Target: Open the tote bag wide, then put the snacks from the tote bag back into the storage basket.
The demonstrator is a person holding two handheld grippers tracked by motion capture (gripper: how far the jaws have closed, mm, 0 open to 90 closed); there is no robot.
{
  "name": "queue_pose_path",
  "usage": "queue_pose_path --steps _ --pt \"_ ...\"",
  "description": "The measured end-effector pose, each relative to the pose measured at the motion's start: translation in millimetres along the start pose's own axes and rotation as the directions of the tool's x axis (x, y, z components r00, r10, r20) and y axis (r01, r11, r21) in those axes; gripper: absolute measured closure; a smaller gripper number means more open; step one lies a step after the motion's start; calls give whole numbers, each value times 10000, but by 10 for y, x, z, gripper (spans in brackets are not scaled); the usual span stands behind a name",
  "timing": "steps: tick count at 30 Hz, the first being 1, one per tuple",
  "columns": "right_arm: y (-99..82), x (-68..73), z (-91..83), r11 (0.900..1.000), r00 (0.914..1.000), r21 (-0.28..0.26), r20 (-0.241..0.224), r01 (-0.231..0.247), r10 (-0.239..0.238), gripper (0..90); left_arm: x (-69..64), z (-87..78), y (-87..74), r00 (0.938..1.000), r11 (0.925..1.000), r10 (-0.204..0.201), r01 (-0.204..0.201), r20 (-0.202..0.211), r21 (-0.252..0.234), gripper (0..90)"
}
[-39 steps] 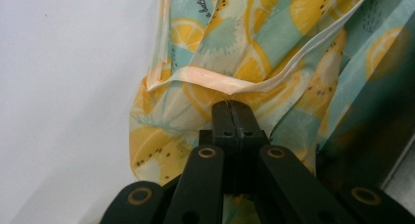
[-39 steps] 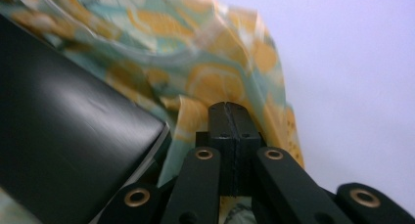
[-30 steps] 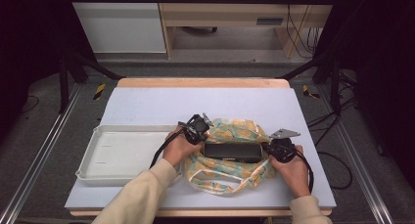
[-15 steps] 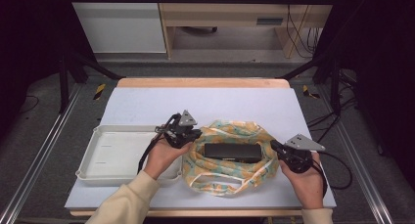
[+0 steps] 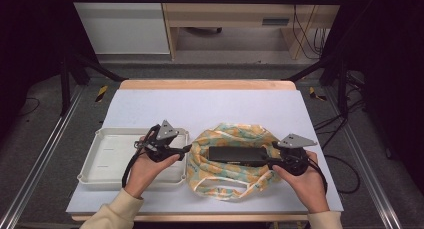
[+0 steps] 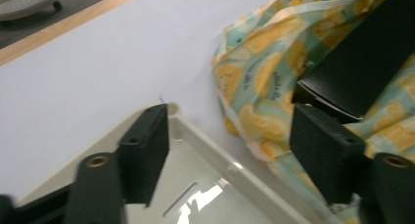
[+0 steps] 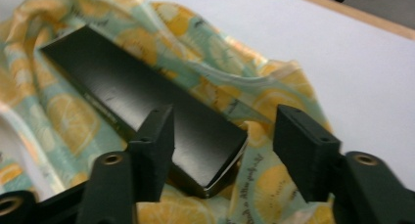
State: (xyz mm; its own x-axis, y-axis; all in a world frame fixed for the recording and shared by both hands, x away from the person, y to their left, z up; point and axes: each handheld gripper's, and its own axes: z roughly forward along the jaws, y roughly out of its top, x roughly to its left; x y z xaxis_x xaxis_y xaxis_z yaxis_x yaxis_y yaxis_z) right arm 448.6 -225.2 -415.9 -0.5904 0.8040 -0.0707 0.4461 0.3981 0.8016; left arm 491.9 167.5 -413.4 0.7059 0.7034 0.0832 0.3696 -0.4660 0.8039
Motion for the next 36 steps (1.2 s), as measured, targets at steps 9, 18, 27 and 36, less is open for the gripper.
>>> queue_pose_path --steps 9,18,27,36 --pt "189 74 69 9791 9885 1410 -575 1465 -1396 270 171 -175 -227 9995 9995 -295 294 -104 -102 126" --pt "402 6 144 9449 9721 2315 -923 2316 -2157 245 243 -236 -277 9994 9998 -195 197 -283 45 91" --pt "464 1 210 9023 9426 2844 -1775 3241 -2827 252 267 -268 -297 9987 9996 -270 270 -429 9 98" --pt "531 20 243 8671 9078 2948 -2535 4014 -3341 323 255 -285 -292 9990 9998 -209 210 -404 13 102"
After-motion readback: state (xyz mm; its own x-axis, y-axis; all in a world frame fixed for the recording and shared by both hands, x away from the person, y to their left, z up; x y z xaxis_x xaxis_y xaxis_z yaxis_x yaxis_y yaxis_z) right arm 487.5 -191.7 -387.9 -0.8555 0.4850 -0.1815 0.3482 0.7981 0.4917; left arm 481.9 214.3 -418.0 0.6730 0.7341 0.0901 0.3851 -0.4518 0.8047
